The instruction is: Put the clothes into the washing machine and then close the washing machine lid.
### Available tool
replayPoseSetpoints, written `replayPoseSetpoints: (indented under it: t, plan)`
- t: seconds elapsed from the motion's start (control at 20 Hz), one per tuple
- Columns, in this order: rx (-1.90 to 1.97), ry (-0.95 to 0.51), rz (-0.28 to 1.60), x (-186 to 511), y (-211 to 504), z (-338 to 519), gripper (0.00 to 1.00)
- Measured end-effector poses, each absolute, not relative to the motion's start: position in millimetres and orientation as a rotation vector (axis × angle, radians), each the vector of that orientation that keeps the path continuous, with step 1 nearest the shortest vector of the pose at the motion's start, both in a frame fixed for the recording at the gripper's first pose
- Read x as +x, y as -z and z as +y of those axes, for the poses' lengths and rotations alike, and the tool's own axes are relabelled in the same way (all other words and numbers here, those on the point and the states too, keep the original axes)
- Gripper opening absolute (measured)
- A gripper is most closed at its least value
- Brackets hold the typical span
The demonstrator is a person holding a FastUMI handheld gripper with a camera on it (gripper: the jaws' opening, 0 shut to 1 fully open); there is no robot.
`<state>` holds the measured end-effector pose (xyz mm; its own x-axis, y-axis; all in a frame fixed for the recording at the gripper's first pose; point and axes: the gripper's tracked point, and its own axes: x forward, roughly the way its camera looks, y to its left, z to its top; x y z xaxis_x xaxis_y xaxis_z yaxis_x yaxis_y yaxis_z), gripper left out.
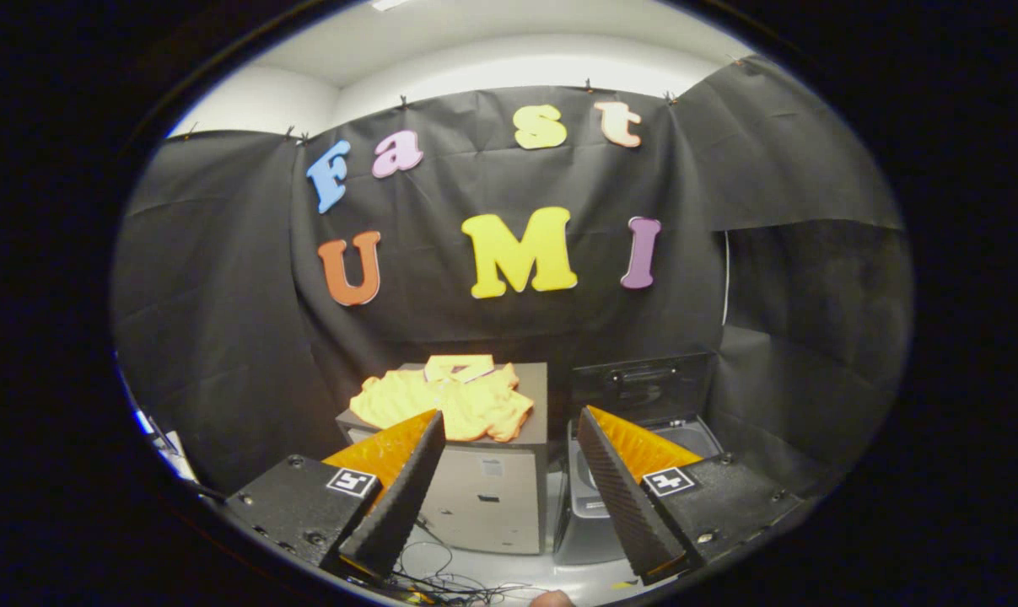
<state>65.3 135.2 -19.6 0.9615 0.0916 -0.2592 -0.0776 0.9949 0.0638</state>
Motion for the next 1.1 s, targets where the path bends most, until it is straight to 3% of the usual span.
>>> replayPoseSetpoints:
  t: [0.45, 0.8, 1.1]
  plan:
    - [0.025, -0.235, 0.384, 162, 18, 221, 1.00]
    - [-0.005, -0.333, 0.611, 259, 56, 270, 1.00]
    - [-0.031, -0.313, 0.811, 319, 89, 281, 0.99]
